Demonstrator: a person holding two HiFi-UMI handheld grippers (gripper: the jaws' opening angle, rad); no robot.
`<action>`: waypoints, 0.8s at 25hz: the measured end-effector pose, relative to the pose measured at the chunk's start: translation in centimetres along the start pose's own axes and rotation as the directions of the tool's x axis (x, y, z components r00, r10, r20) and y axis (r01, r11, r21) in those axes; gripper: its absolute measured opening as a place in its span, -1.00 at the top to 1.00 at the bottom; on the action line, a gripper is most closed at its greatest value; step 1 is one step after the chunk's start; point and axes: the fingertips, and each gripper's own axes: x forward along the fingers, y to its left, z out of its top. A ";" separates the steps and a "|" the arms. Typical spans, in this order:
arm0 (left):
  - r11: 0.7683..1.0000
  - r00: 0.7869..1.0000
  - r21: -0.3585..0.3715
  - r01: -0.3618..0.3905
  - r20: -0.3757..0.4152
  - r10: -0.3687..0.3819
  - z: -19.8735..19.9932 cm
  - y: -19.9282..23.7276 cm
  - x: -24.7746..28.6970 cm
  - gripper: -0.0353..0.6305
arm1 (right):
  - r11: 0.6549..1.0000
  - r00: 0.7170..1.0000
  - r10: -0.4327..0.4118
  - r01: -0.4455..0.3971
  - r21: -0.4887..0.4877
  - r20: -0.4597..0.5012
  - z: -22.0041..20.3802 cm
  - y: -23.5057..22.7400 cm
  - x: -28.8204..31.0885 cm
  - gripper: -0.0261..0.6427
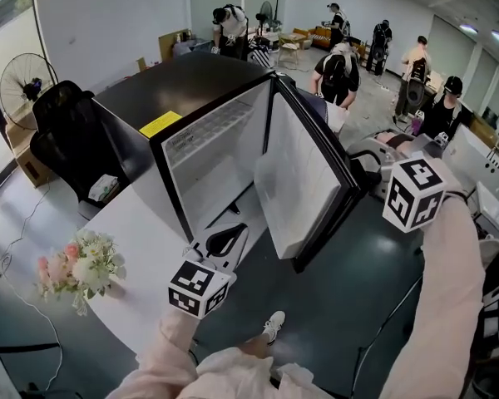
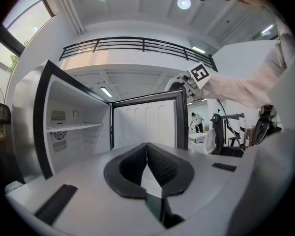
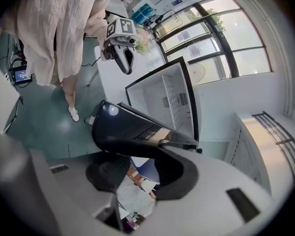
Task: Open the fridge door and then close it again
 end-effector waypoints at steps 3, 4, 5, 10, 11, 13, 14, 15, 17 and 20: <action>1.000 1.000 -0.013 -0.021 -0.007 0.021 -0.8 0.3 -1.7 0.86 | 1.000 1.000 -0.011 0.011 0.018 0.008 1.3 -0.2 0.3 0.47; 0.999 1.000 -0.016 -0.028 -0.008 0.027 -1.0 0.4 -2.1 0.86 | 1.000 1.000 -0.016 0.016 0.023 0.015 1.8 -0.3 0.3 0.47; 0.999 0.999 -0.018 -0.035 -0.009 0.035 -1.1 0.5 -2.6 0.86 | 0.999 0.999 -0.021 0.021 0.029 0.024 2.2 -0.5 0.4 0.47; 0.996 0.996 -0.024 -0.082 -0.025 0.082 -1.8 1.5 -4.6 0.86 | 0.999 0.997 -0.040 0.037 0.039 0.059 4.1 -0.9 0.6 0.48; 0.996 0.996 -0.026 -0.091 -0.025 0.090 -1.9 1.7 -4.9 0.86 | 0.998 0.997 -0.045 0.044 0.033 0.057 4.4 -1.0 0.7 0.48; 0.994 0.994 -0.029 -0.103 -0.024 0.103 -2.1 2.1 -5.4 0.86 | 0.998 0.997 -0.057 0.057 0.014 0.048 5.0 -1.2 0.9 0.49; 0.994 0.994 -0.031 -0.108 -0.024 0.107 -2.2 2.3 -5.6 0.86 | 0.998 0.997 -0.062 0.062 0.001 0.042 5.3 -1.4 1.0 0.50; 0.993 0.993 -0.033 -0.113 -0.025 0.112 -2.3 2.4 -5.8 0.86 | 0.998 0.997 -0.066 0.066 -0.013 0.035 5.5 -1.5 1.1 0.51; 0.992 0.992 -0.042 -0.120 -0.027 0.119 -2.4 2.6 -6.0 0.86 | 0.997 0.997 -0.070 0.071 -0.033 0.027 6.1 -1.8 1.2 0.52; 0.991 0.992 -0.048 -0.124 -0.029 0.123 -2.5 2.7 -6.1 0.86 | 0.996 0.996 -0.077 0.079 -0.042 0.040 7.0 -2.1 1.3 0.54</action>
